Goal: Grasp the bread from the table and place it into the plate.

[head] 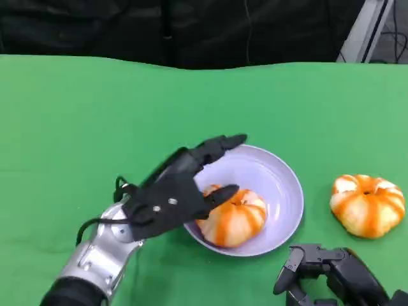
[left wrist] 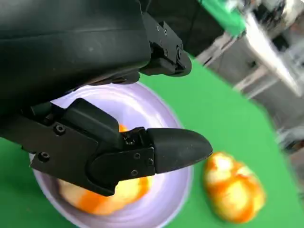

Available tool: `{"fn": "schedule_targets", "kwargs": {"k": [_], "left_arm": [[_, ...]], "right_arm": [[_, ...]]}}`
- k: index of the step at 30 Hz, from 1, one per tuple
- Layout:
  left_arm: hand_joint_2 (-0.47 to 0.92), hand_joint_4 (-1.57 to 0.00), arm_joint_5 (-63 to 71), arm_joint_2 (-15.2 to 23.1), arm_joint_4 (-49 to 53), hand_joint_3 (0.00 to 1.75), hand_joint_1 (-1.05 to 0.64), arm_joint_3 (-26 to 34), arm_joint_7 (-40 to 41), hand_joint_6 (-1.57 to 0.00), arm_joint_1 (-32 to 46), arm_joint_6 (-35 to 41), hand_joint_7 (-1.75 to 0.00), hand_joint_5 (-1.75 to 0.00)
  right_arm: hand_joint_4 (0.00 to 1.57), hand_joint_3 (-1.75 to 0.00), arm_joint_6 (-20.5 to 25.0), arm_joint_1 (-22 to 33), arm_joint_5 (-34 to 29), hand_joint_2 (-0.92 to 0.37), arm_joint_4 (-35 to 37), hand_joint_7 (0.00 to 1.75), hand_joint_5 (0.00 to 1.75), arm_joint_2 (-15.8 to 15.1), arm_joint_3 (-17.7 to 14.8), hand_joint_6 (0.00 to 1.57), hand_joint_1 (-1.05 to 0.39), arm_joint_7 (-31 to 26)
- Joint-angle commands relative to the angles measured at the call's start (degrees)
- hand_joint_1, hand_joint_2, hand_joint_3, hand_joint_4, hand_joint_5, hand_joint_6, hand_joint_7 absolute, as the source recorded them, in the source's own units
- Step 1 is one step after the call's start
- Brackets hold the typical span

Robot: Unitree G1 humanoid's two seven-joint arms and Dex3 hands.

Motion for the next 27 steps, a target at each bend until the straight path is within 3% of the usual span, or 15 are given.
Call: {"fn": "schedule_targets", "kwargs": {"k": [1,14,18,21,27], "left_arm": [[0.92,-0.31,-6.0,-0.3,-5.0,0.75,-0.90,3.5,-2.2,-0.21,4.0,0.3,0.00,-0.02],[0.92,-0.41,-18.2,-2.0,-22.0,0.70,-0.83,9.2,-5.4,-0.24,19.1,1.1,-0.01,-0.04],[0.92,-0.43,-19.0,-2.2,-23.7,0.70,-0.84,9.5,-5.7,-0.25,20.6,1.6,-0.01,-0.04],[0.92,-0.50,-23.4,-3.3,-26.7,0.67,-0.83,9.8,-8.0,-0.29,27.7,-0.7,-0.02,-0.05],[0.92,-0.57,-26.3,-5.2,-25.7,0.66,-0.82,10.6,-10.3,-0.33,32.9,-4.2,-0.03,-0.06]], "right_arm": [[0.81,-0.98,-0.8,-0.2,-0.1,-0.60,0.5,1.15,1.46,-0.4,-0.2,0.86,-0.13,-0.4],[0.82,-0.96,-1.0,0.1,0.0,-0.61,0.6,1.14,1.48,-0.2,-0.2,0.85,-0.14,-0.5],[0.82,-0.96,-1.0,0.2,-0.1,-0.61,0.4,1.14,1.48,-0.2,-0.2,0.85,-0.14,-0.5],[0.81,-0.96,-1.2,0.3,-0.4,-0.61,0.0,1.15,1.48,-0.4,-0.1,0.85,-0.14,-0.6],[0.81,-0.97,-1.1,0.5,0.1,-0.60,-0.2,1.16,1.47,-0.7,-0.2,0.85,-0.13,0.1]]}}
